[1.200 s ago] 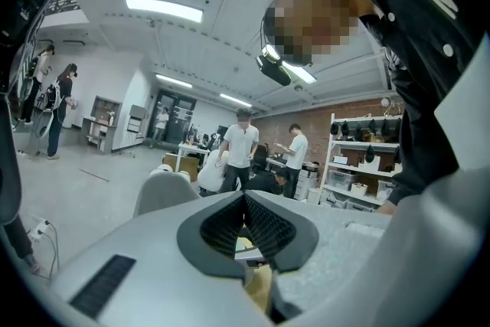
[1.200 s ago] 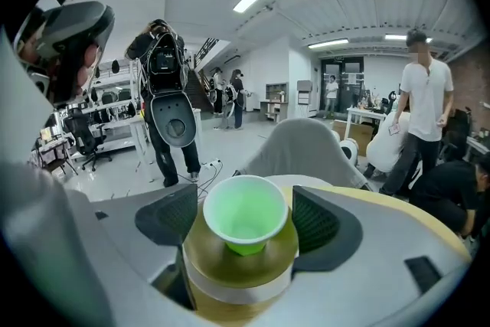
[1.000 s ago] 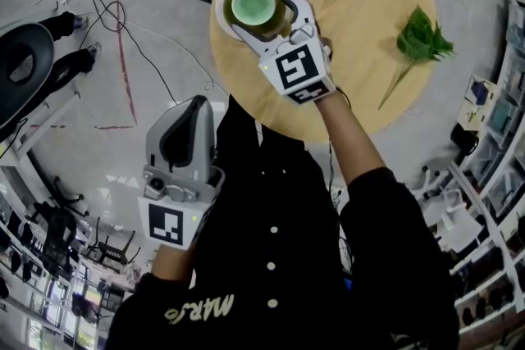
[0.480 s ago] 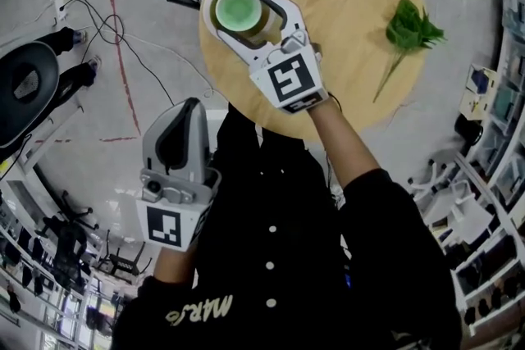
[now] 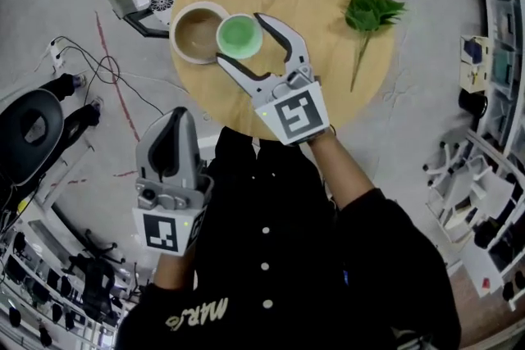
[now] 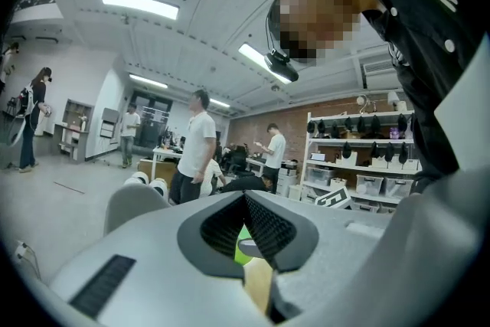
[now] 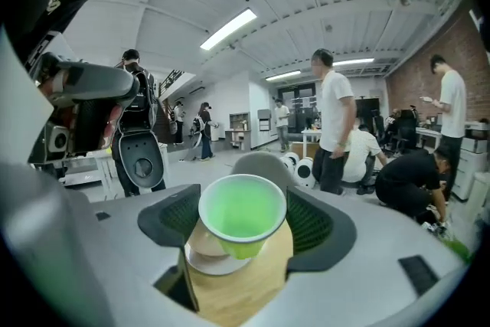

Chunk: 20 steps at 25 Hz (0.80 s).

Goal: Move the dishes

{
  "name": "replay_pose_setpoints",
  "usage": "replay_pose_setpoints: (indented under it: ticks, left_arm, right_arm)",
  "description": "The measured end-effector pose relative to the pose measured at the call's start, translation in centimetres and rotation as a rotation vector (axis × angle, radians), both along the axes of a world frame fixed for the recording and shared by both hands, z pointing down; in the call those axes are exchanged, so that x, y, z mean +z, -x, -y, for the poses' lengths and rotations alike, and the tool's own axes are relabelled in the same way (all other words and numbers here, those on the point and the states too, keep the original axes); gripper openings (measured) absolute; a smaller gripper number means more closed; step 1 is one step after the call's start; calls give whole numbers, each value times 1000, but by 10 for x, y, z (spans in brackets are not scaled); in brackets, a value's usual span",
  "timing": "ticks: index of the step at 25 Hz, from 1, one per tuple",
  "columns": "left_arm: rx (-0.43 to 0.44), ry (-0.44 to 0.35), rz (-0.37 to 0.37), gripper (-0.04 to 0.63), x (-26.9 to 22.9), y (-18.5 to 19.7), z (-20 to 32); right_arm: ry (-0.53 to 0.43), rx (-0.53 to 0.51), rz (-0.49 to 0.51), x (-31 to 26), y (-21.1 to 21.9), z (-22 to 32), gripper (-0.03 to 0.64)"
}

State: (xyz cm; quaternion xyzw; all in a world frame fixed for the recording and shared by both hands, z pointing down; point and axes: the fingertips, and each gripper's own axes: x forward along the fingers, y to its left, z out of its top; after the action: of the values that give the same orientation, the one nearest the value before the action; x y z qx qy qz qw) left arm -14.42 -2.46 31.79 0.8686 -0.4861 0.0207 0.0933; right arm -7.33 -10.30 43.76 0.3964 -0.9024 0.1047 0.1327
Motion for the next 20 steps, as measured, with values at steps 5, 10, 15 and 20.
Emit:
replay_pose_setpoints:
  ticks: [5, 10, 15, 20]
  left_arm:
    - [56, -7, -1, 3, -6, -31, 4]
    - [116, -9, -1, 3, -9, -62, 5]
    - [162, -4, 2, 3, -10, -85, 6]
    - [199, 3, 8, 3, -8, -107, 7]
  right_arm:
    - [21, 146, -40, 3, -77, -8, 347]
    - [46, 272, -101, 15, -153, -18, 347]
    - [58, 372, -135, 28, -212, -29, 347]
    - [77, 428, -151, 48, -250, -33, 347]
